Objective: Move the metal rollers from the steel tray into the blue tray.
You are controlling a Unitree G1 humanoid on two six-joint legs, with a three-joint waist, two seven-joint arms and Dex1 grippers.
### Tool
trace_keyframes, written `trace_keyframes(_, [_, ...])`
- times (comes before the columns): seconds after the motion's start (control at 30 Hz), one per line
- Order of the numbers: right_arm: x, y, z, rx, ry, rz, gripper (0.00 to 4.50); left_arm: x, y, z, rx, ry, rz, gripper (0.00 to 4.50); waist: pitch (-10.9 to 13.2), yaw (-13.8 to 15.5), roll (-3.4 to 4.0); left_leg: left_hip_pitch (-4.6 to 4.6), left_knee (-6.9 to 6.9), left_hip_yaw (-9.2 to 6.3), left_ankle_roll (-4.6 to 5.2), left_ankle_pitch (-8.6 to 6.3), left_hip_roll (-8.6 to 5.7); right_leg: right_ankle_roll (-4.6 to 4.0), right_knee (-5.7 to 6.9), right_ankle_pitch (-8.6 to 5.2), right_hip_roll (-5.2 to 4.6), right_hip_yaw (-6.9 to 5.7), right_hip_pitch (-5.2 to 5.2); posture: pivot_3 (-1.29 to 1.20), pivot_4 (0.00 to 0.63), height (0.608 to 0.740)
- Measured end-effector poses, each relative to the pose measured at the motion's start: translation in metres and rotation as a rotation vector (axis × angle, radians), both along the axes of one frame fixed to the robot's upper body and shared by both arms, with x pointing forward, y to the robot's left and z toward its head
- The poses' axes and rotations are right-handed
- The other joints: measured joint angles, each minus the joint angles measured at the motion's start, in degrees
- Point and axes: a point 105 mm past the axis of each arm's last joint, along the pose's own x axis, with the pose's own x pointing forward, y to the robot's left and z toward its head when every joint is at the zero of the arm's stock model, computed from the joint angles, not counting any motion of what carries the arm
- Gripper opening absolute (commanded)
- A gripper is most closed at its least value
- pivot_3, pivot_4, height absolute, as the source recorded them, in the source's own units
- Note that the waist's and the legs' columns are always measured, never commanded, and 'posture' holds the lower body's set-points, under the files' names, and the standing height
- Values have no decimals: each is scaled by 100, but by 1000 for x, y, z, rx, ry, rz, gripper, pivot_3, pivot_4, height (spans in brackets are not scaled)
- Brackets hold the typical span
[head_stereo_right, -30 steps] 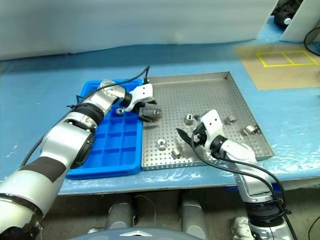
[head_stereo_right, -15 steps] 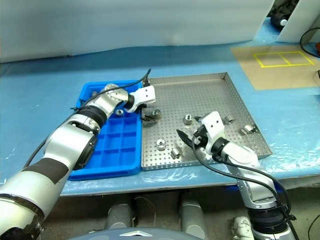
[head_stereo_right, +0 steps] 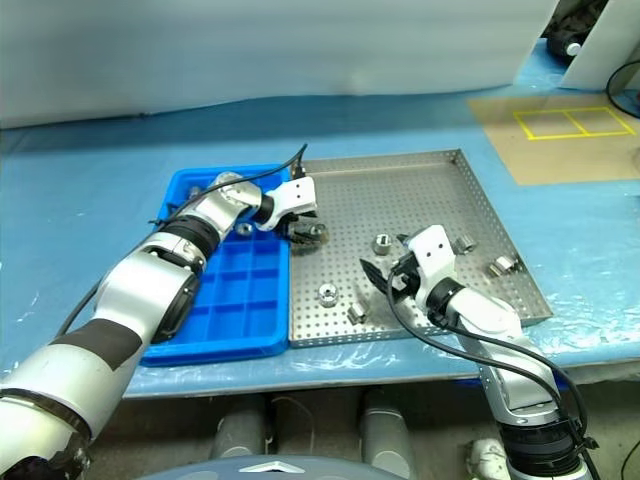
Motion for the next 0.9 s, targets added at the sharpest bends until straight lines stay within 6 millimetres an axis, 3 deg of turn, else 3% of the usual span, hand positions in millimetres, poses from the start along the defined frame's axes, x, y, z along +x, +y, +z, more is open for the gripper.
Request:
trace_keyframes(0.47, [1,-3,-1,-8,-3,-26,4500,-16,-4,0,3,101,-127,3302,-1,-17,1,-14,-5,17,35,-23,-18,15,-36,-9,-21,1,3,-507,150,740])
trace_keyframes(0.9, [1,-1,-1,-2,-7,-29,4500,1,-13,13,-74,-14,-14,3302,4,-16,-7,-25,7,16,34,-22,-28,54,-39,-32,-28,6,14,-520,150,740])
